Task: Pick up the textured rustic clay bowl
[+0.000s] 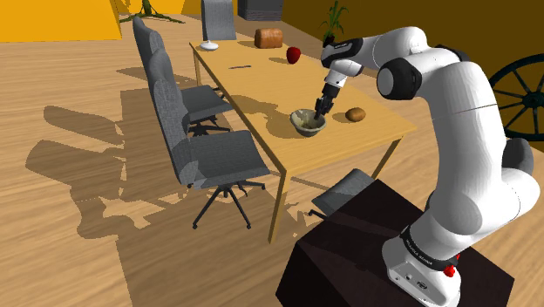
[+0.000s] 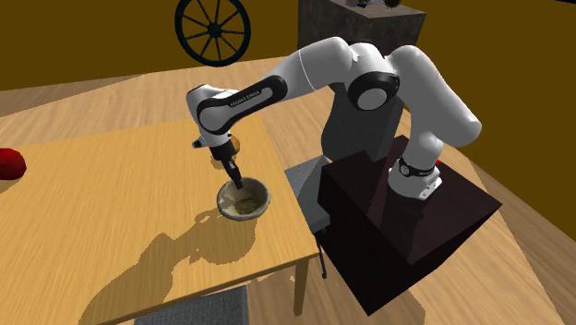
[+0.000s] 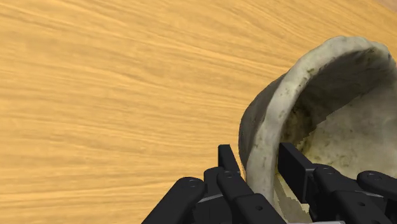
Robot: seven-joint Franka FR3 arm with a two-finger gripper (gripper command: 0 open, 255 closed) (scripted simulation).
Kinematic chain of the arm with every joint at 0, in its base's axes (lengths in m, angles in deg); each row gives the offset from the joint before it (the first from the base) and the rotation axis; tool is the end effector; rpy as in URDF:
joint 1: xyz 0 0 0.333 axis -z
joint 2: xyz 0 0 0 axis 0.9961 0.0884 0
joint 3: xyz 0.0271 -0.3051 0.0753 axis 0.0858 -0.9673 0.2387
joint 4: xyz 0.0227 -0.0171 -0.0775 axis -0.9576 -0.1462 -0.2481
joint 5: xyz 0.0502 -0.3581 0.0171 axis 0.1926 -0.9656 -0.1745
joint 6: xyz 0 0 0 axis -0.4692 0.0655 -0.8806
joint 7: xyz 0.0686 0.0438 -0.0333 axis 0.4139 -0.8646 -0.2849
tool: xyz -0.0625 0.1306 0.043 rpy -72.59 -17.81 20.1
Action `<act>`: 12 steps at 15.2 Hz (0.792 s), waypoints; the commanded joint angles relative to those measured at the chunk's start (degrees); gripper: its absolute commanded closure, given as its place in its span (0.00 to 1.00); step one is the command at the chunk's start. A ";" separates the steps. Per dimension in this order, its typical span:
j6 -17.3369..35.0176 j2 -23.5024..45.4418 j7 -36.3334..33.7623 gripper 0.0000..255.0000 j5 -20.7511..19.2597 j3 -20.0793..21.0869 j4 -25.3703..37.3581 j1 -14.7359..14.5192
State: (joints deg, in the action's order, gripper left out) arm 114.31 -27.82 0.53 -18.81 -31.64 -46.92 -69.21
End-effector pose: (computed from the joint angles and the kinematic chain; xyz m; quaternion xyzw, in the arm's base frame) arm 0.6229 -0.2682 0.2221 -0.9774 -0.0294 0.0478 0.2036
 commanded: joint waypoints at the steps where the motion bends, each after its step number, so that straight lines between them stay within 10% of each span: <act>1: 0.08 0.05 0.01 1.00 -0.01 0.00 -0.04 0.00; 12: -1.86 -1.42 -0.66 1.00 -0.40 -0.29 0.56 -0.02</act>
State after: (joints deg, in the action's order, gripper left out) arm 112.94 -29.05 0.07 -19.11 -31.84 -46.73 -69.31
